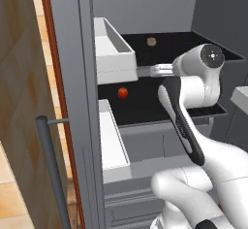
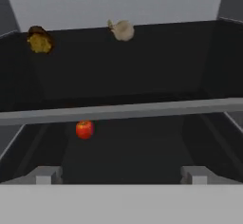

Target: Place the garlic in the correct fridge rack based on whether it is a fruit or vegetable. Finally, close the fridge door.

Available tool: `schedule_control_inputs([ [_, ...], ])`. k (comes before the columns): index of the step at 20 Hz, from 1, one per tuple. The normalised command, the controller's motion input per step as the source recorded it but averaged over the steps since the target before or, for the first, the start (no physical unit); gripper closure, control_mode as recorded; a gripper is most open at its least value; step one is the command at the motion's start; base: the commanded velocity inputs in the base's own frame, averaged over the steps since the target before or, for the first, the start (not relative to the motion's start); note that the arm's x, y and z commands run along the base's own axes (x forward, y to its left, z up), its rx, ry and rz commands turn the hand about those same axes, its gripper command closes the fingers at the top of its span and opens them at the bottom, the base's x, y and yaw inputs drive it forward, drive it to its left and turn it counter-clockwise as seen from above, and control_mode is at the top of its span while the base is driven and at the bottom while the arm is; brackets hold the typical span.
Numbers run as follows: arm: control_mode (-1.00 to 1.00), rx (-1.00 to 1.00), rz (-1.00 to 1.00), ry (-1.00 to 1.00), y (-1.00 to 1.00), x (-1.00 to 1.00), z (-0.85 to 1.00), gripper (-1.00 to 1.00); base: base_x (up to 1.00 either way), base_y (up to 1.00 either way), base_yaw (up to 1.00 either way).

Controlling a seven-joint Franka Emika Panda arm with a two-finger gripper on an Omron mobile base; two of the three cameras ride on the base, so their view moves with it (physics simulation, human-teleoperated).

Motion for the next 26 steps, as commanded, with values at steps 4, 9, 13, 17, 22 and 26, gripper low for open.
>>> schedule_control_inputs([
  [4,-1.00,-0.01,0.00,0.25,0.00,-0.61,-0.60,-1.00,0.00,0.00,0.00],
  [9,-1.00,0.00,0.00,0.00,0.00,0.00,0.00,-1.00,0.00,0.00,0.00],
  [13,1.00,0.00,0.00,0.00,0.00,-0.04,0.00,-1.00,-0.28,0.00,0.00],
  [17,1.00,0.00,0.00,0.00,0.00,0.00,0.00,-1.00,-0.44,0.00,0.00],
  [22,1.00,0.00,0.00,0.00,0.00,0.00,0.00,-1.00,-0.60,0.00,0.00],
  [26,1.00,0.00,0.00,0.00,0.00,0.00,0.00,-1.00,-0.57,0.00,0.00],
])
